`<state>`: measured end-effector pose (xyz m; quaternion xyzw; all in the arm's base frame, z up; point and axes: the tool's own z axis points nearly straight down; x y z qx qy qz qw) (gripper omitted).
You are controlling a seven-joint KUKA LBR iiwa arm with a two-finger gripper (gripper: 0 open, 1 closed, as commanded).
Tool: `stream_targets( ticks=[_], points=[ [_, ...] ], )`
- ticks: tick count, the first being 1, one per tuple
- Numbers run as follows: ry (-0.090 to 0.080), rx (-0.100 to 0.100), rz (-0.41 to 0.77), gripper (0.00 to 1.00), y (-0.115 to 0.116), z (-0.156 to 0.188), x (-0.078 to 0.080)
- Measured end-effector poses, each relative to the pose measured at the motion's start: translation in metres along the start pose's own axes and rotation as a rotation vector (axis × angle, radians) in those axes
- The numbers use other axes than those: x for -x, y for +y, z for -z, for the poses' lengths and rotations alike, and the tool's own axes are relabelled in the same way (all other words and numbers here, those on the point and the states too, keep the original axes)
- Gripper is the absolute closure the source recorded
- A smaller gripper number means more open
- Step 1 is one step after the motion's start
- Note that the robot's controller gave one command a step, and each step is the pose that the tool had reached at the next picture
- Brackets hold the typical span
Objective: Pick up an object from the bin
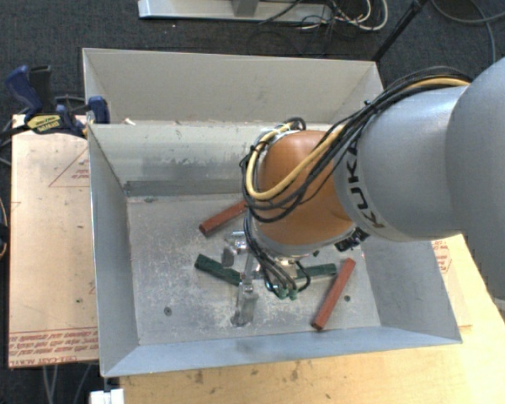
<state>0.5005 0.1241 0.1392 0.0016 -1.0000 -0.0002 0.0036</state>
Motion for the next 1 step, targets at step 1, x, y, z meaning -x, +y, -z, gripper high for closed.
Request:
stream_targets(
  ticks=[1],
  points=[
    [-0.007,0.001,-0.003,0.0,-0.0005,0.0033,0.002]
  ],
)
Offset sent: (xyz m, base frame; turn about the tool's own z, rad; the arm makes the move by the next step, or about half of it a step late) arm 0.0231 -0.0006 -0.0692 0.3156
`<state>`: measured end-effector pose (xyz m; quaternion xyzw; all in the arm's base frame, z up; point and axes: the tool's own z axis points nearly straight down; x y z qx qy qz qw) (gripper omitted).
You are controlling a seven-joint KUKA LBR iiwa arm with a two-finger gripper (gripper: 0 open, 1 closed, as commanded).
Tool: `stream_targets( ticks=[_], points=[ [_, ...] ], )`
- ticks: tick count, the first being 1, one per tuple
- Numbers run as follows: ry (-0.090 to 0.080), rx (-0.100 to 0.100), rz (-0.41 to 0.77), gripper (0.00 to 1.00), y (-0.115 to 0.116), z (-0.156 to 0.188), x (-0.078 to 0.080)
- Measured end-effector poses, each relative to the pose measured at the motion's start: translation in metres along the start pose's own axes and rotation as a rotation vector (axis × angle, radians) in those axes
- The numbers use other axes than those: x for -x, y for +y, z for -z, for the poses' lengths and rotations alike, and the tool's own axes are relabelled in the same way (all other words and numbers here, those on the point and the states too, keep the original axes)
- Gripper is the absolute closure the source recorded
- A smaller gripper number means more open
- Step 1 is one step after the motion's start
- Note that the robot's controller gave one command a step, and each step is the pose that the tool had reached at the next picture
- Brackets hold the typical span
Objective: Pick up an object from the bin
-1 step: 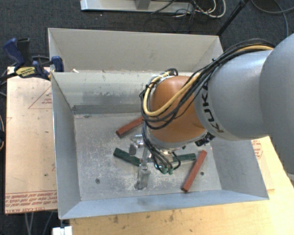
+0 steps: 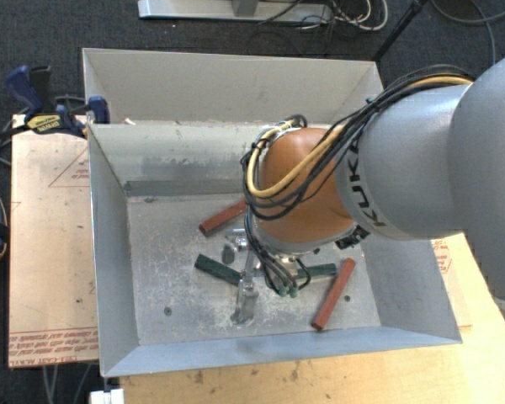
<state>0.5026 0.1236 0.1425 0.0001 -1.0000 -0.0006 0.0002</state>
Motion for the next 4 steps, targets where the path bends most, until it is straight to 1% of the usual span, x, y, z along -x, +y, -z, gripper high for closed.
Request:
stream_targets(
  ticks=[1,2,3,4],
  points=[
    [-0.009,0.003,-0.187,0.0,0.001,-0.039,0.015],
    [0.001,-0.001,-0.279,0.0,-0.004,-0.074,0.027],
    [-0.001,0.0,-0.253,0.0,-0.002,-0.073,0.027],
    [-0.001,0.0,-0.269,0.0,-0.003,-0.073,0.027]
  ],
)
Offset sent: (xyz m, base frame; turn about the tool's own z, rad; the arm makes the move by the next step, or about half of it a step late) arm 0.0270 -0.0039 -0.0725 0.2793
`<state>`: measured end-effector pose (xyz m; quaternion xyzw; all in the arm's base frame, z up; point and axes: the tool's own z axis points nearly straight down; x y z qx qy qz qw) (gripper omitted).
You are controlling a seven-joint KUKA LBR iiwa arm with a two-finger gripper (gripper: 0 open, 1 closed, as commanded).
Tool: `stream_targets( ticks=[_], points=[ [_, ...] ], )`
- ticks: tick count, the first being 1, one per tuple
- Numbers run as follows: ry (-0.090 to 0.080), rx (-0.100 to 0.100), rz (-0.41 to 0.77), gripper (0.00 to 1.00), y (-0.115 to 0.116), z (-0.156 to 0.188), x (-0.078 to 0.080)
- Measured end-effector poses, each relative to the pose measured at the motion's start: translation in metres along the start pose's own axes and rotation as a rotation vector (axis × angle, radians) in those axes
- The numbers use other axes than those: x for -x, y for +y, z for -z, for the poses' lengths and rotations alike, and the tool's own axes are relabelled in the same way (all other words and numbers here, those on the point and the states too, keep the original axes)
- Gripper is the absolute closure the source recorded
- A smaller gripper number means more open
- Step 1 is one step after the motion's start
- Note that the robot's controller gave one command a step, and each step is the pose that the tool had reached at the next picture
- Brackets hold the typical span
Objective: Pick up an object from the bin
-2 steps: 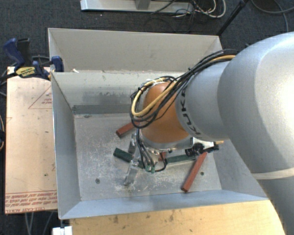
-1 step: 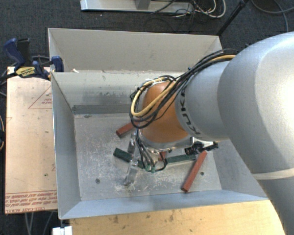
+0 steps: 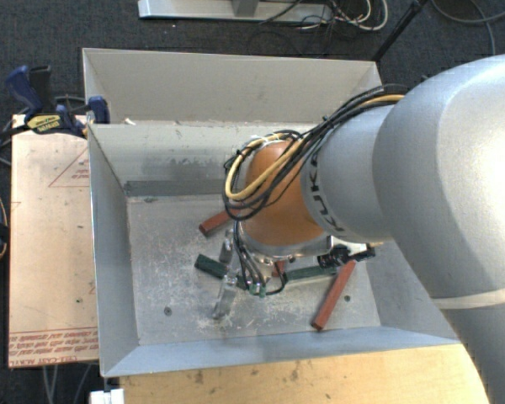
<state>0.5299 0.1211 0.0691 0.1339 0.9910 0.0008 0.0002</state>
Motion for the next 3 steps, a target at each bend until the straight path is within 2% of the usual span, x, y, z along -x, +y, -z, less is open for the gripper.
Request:
stream_targets(
  ticks=[1,3],
  points=[
    [-0.001,-0.001,0.015,1.0,0.0009,0.0017,0.0007],
    [0.003,-0.002,0.015,1.0,0.0004,0.0048,-0.0007]
  ],
)
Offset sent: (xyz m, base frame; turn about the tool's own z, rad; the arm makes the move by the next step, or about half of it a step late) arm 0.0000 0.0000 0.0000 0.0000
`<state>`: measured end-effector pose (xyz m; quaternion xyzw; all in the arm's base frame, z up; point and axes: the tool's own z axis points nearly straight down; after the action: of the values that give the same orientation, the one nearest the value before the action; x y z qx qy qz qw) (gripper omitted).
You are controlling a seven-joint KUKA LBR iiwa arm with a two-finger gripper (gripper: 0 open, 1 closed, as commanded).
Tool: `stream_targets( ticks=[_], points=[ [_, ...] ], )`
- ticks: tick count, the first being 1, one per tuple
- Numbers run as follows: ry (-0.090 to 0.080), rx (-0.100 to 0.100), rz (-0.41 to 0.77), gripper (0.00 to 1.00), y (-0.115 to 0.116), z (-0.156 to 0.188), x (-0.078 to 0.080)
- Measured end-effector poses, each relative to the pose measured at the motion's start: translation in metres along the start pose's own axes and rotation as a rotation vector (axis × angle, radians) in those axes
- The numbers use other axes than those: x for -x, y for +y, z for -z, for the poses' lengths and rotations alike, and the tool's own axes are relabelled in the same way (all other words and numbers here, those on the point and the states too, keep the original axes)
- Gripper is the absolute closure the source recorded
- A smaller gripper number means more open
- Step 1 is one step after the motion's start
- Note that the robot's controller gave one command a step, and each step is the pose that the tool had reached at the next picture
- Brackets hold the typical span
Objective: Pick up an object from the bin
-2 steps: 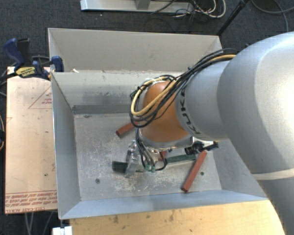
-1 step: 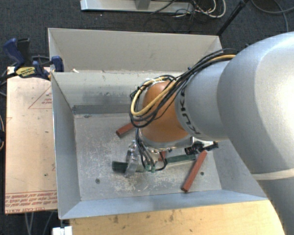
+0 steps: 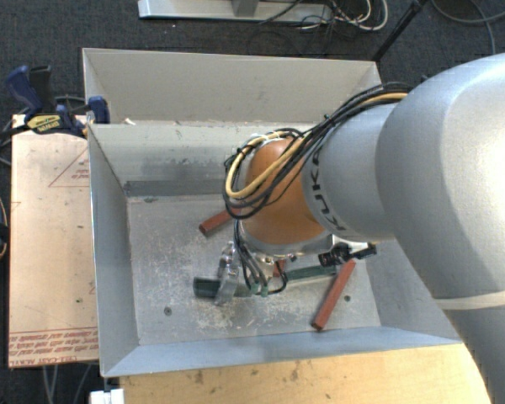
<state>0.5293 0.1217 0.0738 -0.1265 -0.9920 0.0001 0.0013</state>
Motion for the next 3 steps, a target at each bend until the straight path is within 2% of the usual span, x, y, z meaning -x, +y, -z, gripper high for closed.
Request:
stream_targets(
  ticks=[1,3],
  points=[
    [0.004,-0.002,0.0,1.0,0.0,0.018,-0.001],
    [-0.005,0.003,0.001,1.0,0.001,0.044,0.001]
  ],
)
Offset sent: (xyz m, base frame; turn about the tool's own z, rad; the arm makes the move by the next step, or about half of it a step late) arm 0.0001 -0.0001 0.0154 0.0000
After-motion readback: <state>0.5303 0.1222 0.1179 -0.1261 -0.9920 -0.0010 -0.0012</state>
